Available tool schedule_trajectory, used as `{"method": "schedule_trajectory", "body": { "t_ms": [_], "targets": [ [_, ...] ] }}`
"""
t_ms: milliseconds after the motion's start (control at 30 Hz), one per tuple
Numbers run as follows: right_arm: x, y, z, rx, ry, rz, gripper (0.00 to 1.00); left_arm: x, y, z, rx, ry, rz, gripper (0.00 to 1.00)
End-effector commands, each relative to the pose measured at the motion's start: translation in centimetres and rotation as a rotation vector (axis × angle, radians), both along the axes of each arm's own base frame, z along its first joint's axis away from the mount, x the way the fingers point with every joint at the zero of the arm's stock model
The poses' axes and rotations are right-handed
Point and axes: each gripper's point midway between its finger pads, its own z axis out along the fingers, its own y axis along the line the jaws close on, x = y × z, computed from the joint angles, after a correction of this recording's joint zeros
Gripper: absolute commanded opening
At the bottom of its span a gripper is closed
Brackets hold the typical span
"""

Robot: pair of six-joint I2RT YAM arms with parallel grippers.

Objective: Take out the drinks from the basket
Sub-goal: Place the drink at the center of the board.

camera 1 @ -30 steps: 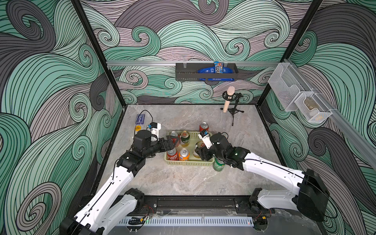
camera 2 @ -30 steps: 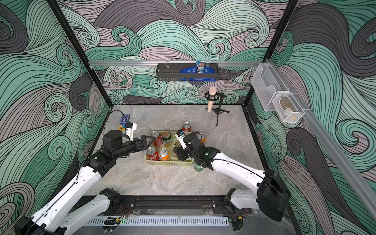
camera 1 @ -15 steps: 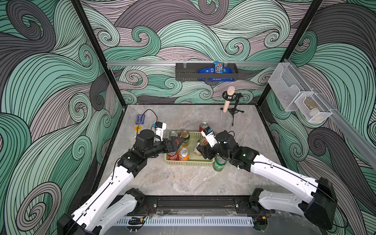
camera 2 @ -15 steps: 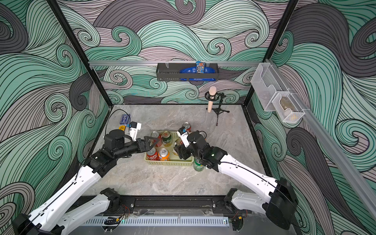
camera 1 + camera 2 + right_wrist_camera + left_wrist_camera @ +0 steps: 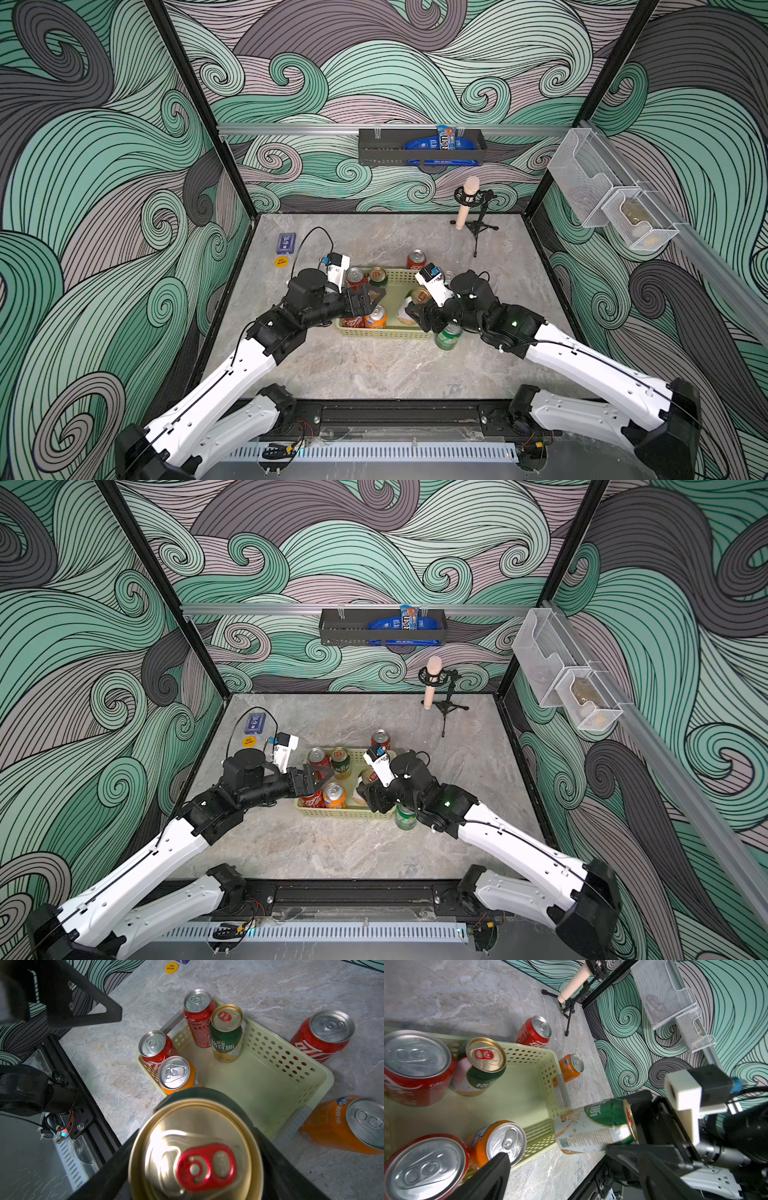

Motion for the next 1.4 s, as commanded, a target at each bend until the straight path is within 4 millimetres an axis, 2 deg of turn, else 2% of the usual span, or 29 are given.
{"method": "schedule_trajectory", "body": {
  "t_ms": [0, 233, 400, 600, 1000, 1367],
  "targets": [
    [-1.0, 1.1, 4.7, 0.134, -0.082, 0.046, 0.61, 0.4, 1.1, 2.7, -0.027, -0.061, 0.071, 0.99],
    [-3.2, 1.4, 3.5, 0.136, -0.057, 0.091, 0.61, 0.7, 2.2, 2.5, -0.01, -0.065, 0.137, 0.99],
    [-4.6, 1.6, 2.6, 0.132, -0.041, 0.118, 0.61, 0.9, 3.8, 3.7, -0.023, -0.135, 0.216, 0.99],
    [-5.5, 1.8, 0.8, 0.093, -0.023, 0.134, 0.61, 1.2, 4.8, 3.5, 0.01, -0.153, 0.263, 0.99],
    [-6.0, 1.5, -4.2, 0.012, 0.021, 0.116, 0.61, 2.0, 6.0, 2.2, 0.084, -0.161, 0.327, 0.99],
    [-5.2, 1.4, -7.3, -0.049, 0.041, 0.07, 0.6, 2.1, 5.7, 0.2, 0.07, -0.146, 0.322, 0.99]
  ]
}}
